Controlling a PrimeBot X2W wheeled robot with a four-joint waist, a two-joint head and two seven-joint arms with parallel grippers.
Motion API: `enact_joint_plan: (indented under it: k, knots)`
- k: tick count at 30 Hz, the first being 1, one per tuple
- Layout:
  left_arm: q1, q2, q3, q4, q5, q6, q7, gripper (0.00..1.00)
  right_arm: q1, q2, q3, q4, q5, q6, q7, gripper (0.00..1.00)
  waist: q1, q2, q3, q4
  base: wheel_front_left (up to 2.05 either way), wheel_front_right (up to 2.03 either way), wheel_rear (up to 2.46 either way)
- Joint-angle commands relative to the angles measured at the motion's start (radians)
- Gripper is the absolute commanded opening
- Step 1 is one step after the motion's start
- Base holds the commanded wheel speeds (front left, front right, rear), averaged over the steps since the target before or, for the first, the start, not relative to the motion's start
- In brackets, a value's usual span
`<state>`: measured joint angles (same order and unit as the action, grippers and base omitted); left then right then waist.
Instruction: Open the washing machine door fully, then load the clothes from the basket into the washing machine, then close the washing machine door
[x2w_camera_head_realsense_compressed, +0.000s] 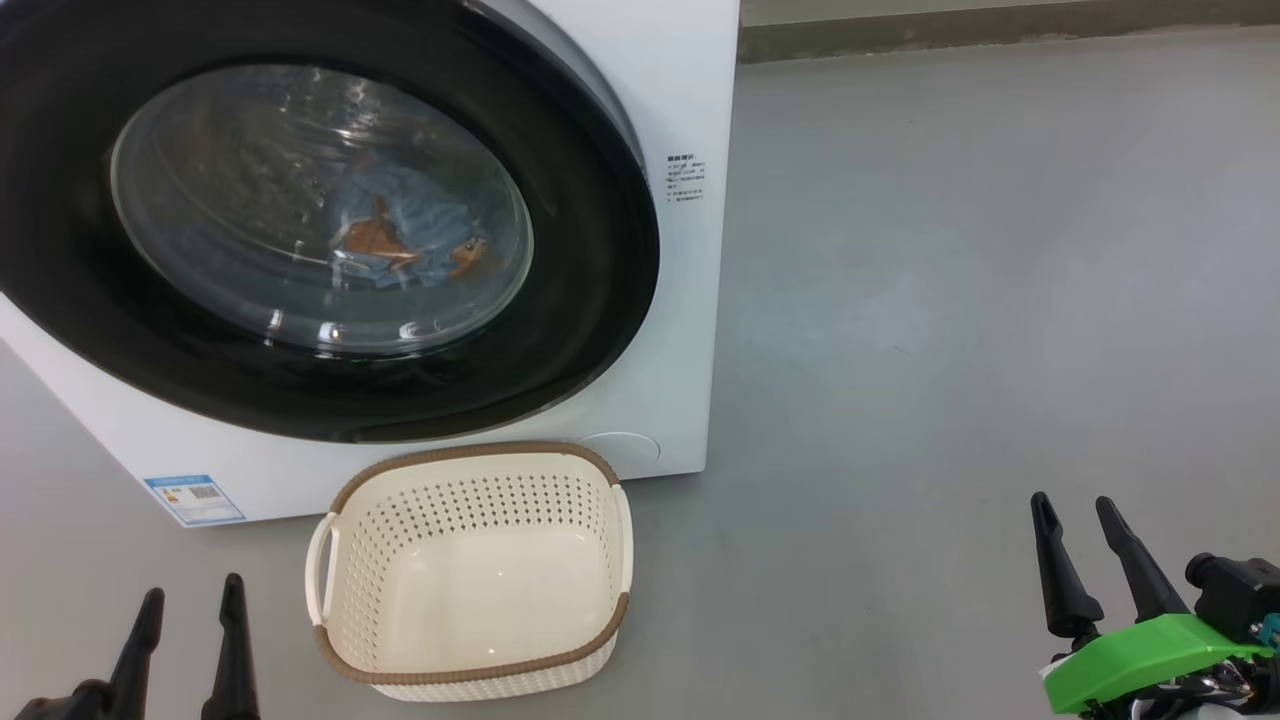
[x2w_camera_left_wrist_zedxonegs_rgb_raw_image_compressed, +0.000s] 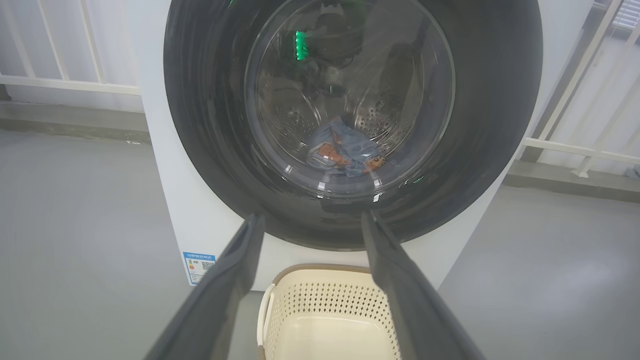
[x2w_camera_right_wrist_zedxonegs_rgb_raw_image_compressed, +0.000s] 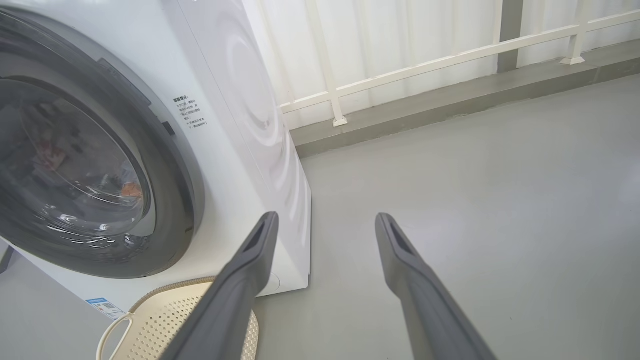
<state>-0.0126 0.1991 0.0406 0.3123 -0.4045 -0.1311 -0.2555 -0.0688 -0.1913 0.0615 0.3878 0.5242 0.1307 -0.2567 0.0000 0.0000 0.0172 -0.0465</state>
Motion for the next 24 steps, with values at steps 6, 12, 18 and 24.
enact_joint_plan:
  k: [6,12,18,24]
  knots:
    - [-0.010,0.023,0.036,-0.026,0.012,0.000,-0.006,1.00,-0.003,-0.018,0.022,-0.029,-0.012,0.000,-0.005,1.00,0.0000,0.0000,0.000,0.004,0.00,0.00,0.00]
    - [-0.008,0.020,0.040,-0.027,0.018,0.000,-0.006,1.00,-0.002,-0.018,0.024,-0.030,-0.012,0.000,-0.005,1.00,0.0000,0.0000,0.000,0.005,0.00,0.00,0.00]
    - [0.005,-0.036,-0.008,0.046,0.010,0.000,0.001,0.00,0.019,0.032,0.004,0.043,0.002,0.000,0.002,0.00,0.0000,0.0000,0.000,0.006,0.00,0.00,0.00]
    - [0.000,-0.041,-0.002,0.041,-0.048,0.000,0.021,0.00,0.016,0.038,-0.005,0.034,0.054,0.000,0.020,0.00,0.0016,0.0000,-0.002,0.008,0.00,0.00,0.00]
